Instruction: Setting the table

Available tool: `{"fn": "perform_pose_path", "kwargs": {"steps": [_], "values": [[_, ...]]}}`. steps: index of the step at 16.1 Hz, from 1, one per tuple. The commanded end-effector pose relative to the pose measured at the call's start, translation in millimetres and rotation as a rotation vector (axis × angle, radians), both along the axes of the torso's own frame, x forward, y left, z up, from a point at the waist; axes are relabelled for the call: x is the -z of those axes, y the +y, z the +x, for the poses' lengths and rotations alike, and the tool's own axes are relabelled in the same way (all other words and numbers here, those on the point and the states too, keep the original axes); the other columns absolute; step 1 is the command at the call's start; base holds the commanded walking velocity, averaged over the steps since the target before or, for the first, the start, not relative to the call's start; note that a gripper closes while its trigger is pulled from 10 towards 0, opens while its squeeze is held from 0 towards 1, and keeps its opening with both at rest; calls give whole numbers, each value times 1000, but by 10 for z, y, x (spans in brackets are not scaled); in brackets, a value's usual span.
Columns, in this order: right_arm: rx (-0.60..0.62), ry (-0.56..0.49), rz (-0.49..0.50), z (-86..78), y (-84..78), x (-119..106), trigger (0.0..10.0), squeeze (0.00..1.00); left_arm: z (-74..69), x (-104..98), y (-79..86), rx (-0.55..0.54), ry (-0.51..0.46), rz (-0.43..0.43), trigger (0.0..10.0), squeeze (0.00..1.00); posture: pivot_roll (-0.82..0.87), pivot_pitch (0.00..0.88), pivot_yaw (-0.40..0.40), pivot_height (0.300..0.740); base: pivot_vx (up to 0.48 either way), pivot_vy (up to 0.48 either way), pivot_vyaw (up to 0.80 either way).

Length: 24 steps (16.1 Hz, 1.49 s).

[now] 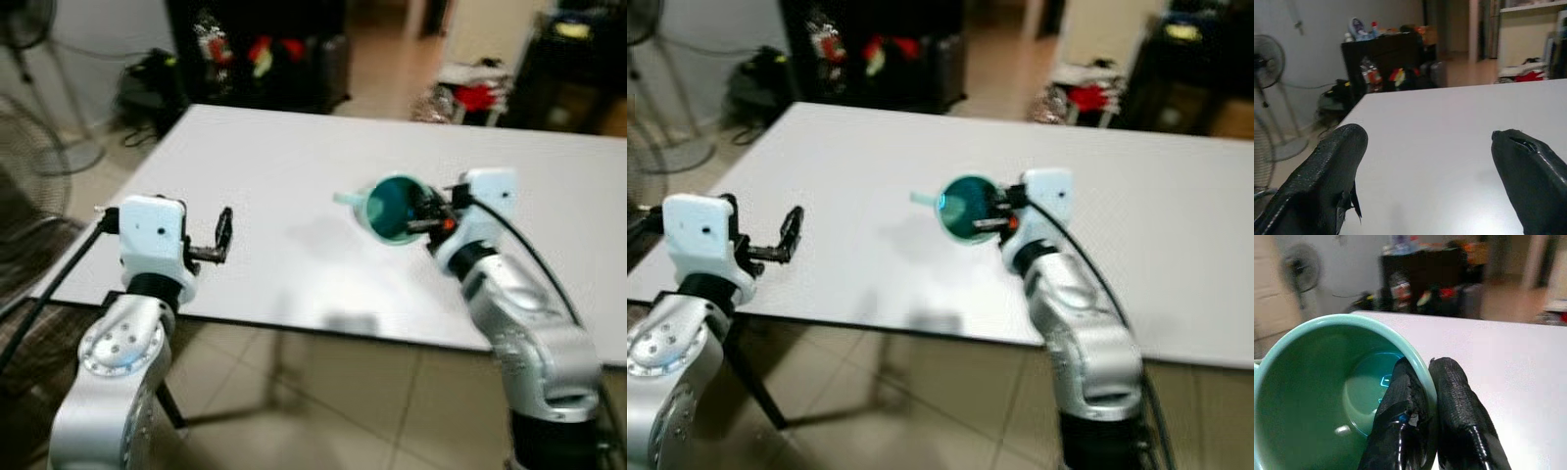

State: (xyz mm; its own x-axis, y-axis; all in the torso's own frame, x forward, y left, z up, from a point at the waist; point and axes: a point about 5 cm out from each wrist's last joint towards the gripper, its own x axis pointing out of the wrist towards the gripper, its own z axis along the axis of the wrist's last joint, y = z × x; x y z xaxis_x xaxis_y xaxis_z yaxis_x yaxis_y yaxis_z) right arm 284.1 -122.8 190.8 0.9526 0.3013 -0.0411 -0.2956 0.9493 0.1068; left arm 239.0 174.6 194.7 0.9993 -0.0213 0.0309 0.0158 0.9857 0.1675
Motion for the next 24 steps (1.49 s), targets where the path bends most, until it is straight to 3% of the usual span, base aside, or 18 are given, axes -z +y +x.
{"fn": "perform_pose_path", "kwargs": {"steps": [1, 17, 20, 23, 24], "values": [[5, -10, -5, 5, -32, -37, 10000, 0, 14, -1, -12, 6, 5, 0, 10000, 0, 0, 0, -13, 740, 334, 0, 0], [-34, 15, -3, -3, 19, -3, 10000, 0, -2, -3, 12, 14, 12, 11, 10000, 0, 7, 0, -9, 740, 330, 0, 0], [-72, 35, -40, 103, 45, -11, 10000, 0, 9, -2, 6, 28, 16, 18, 10000, 0, 14, 0, -11, 740, 105, 0, 0], [-164, 59, -102, 335, 142, -84, 10000, 0, 20, -5, 72, 42, 35, 75, 10000, 0, 15, 0, -11, 740, 0, 0, 0], [-185, 108, -168, 457, 159, -54, 10000, 0, 11, -16, 96, 52, 37, 89, 10000, 0, 17, 0, -11, 740, 0, 0, 0]]}}
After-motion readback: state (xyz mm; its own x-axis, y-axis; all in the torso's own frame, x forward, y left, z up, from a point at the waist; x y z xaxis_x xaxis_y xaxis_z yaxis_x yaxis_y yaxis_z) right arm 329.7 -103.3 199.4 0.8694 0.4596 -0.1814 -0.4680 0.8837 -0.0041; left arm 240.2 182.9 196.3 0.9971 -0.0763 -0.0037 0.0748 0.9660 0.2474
